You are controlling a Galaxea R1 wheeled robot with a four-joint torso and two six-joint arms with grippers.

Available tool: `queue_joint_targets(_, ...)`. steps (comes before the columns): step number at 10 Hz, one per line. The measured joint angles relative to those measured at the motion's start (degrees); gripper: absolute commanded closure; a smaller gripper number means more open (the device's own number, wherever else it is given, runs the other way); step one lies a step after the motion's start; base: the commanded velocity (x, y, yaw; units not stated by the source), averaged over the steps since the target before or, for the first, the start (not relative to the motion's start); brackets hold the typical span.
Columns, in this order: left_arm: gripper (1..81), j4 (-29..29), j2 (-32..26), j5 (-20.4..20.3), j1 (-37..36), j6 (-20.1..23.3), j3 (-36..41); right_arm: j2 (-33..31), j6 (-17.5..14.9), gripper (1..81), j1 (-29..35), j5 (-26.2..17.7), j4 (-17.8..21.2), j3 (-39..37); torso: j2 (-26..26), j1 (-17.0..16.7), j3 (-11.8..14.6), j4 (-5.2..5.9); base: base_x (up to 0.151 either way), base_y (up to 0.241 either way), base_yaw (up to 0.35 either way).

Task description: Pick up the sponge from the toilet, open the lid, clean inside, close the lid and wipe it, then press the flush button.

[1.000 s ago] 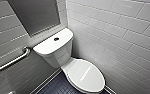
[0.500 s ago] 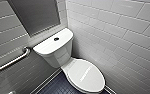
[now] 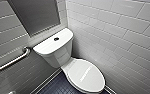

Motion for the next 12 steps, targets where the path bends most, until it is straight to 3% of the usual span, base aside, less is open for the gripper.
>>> queue_joint_targets(3,1.0,0.0,2.8,0.0,0.0,0.0,-5.2,-3.4,1.3,81.1,14.8,-1.5,0.1,6.6,0.0,0.0,0.0,0.0,0.0,0.0,0.0)
queue_joint_targets(5,1.0,-0.1,4.6,0.0,0.0,0.0,-7.7,-5.0,2.2,81.1,24.0,-5.2,1.2,7.3,0.0,0.0,0.0,0.0,0.0,0.0,0.0)
queue_joint_targets(9,1.0,-0.2,5.0,-0.2,0.0,-0.1,-8.0,-5.4,3.8,81.1,40.5,-15.5,4.4,9.0,0.0,0.0,0.0,0.0,0.0,0.0,0.0)
queue_joint_targets(12,1.0,-0.2,5.2,-0.4,0.0,-0.1,-8.5,-5.6,4.4,81.1,45.5,-24.2,6.3,8.2,0.0,0.0,0.0,0.0,0.0,0.0,0.0)
